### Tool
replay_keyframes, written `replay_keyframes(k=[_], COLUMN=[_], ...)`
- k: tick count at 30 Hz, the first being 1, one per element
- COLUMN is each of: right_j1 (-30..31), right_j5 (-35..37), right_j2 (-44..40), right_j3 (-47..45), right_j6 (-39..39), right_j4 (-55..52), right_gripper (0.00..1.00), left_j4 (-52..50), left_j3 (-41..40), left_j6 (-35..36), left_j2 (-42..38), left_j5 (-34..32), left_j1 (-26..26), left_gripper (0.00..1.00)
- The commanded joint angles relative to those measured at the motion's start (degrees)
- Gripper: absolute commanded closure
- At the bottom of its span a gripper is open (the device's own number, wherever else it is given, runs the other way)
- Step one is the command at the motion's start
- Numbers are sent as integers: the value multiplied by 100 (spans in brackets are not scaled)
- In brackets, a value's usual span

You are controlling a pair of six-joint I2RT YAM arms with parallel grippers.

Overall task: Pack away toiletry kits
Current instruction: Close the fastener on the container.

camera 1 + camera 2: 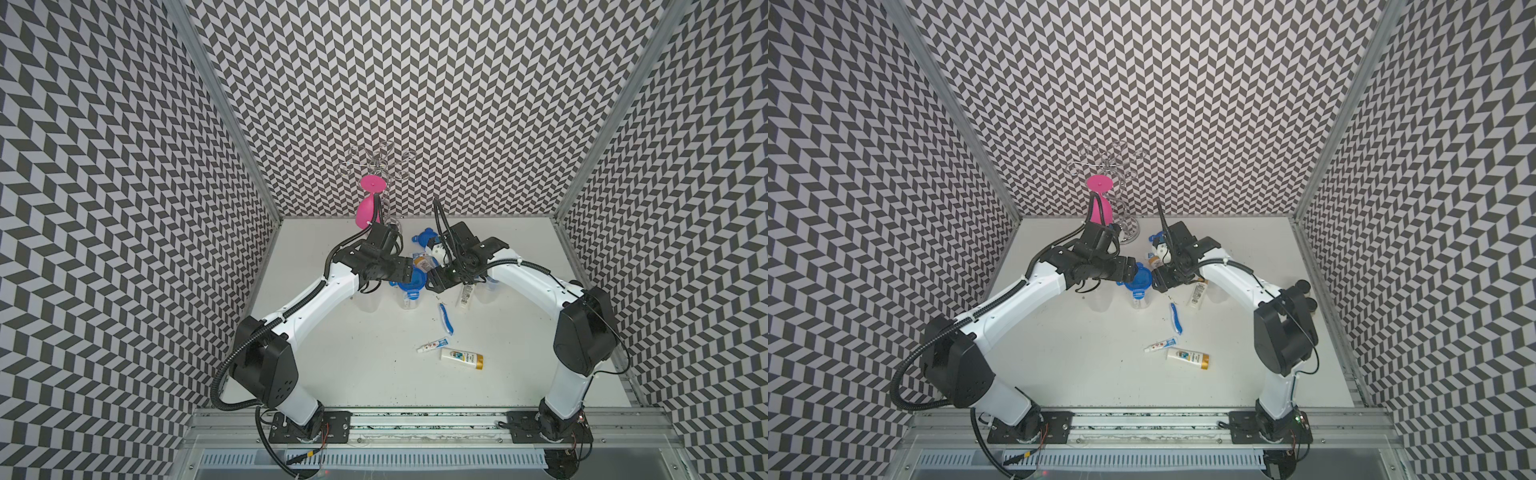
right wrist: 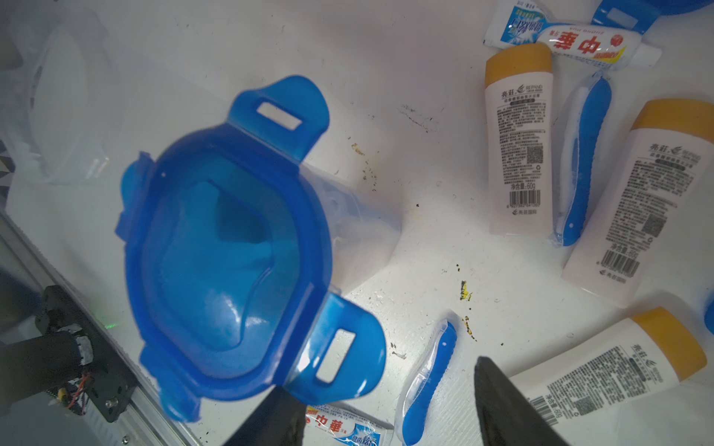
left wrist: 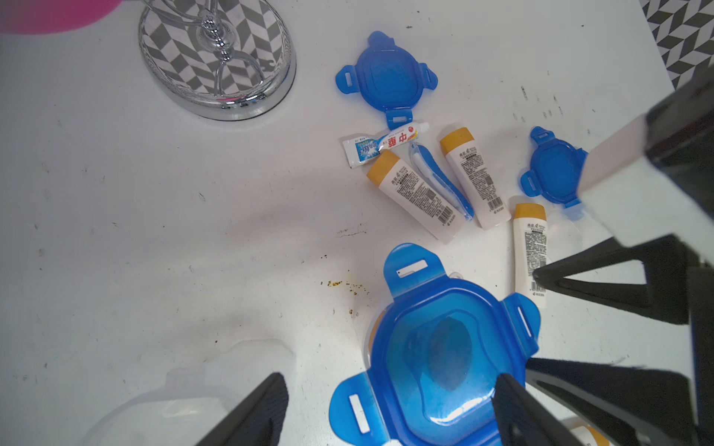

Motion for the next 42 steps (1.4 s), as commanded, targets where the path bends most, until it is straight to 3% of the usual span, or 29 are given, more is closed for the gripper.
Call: replay_keyframes(k=[1,16,31,42], right_j1=[11,91,-41,-58], right_j5=[-159,-301,-273,-315], right_j2=[-34,-2,-535,-415], right_j3=[24,-1,-388,-430], right_j6=[-37,52,222,205], right_j4=[259,374,242,450], right_gripper=[34,40,36,39], left_j4=[12,-70,-84,31], left_j3=[-135,-151,-19,-62], left_j6=[-50,28,98,91], left_j2=[-183,-129,0,93], left_j5=[352,297,261,321], left_j1=[137,149,140,131], left_gripper=[14,15,22,16])
